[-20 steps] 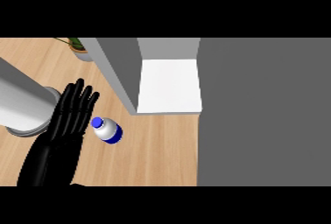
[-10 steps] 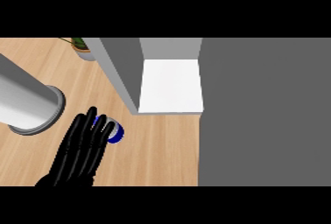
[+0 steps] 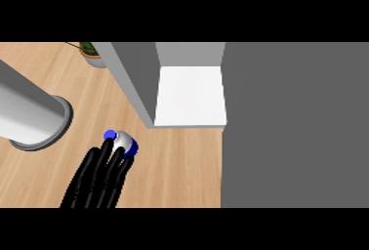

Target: Pick up the bottled water, place it into the cabinet and close the cabinet

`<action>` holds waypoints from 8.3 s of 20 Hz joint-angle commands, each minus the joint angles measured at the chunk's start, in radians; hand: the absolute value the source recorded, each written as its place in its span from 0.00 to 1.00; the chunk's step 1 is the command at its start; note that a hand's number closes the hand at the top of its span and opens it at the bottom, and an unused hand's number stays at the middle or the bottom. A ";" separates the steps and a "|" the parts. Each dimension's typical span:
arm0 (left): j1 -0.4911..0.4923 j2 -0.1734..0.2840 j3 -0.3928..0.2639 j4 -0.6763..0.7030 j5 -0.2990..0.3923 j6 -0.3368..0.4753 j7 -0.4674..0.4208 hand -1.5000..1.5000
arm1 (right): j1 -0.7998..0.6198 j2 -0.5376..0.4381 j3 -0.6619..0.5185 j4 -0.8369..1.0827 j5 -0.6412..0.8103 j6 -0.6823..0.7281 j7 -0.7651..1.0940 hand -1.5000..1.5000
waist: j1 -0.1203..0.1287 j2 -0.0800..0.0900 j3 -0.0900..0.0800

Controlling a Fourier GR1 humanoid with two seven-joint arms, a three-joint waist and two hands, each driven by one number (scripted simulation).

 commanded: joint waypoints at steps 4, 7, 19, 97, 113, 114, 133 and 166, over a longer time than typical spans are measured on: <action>0.055 0.071 -0.026 -0.178 -0.070 0.021 0.085 0.00 | 0.071 0.022 -0.033 -0.180 -0.152 -0.013 0.069 0.00 | 0.003 -0.005 0.000; 0.027 0.041 -0.040 -0.080 -0.084 0.054 0.050 0.00 | 0.125 0.046 -0.021 -0.190 -0.173 0.016 0.054 0.00 | -0.008 -0.005 0.000; 0.105 0.122 0.121 -0.111 -0.018 0.103 -0.018 0.00 | 0.185 0.044 -0.039 -0.202 -0.187 0.065 0.016 0.00 | -0.002 -0.004 -0.002; -0.496 0.061 0.839 1.890 0.445 -0.612 -1.267 1.00 | 0.545 -0.100 -0.300 -0.182 -0.437 0.293 -0.313 0.00 | -0.018 0.003 -0.003; -0.406 0.134 0.816 1.706 0.464 -0.650 -1.201 1.00 | 0.502 -0.123 -0.302 -0.151 -0.462 0.243 -0.294 0.00 | 0.005 0.002 -0.001; -0.400 0.157 0.817 1.661 0.476 -0.662 -1.165 1.00 | 0.538 -0.137 -0.332 -0.158 -0.501 0.269 -0.304 0.00 | 0.002 -0.001 -0.001; -0.485 -0.004 0.460 1.177 0.455 -0.085 -0.816 1.00 | 0.526 -0.123 -0.311 -0.140 -0.475 0.273 -0.314 0.00 | -0.013 0.003 -0.002; -1.150 -0.004 0.464 1.990 0.623 0.237 -0.920 1.00 | 0.456 -0.155 -0.331 -0.014 -0.531 0.338 -0.336 0.00 | -0.061 0.021 -0.002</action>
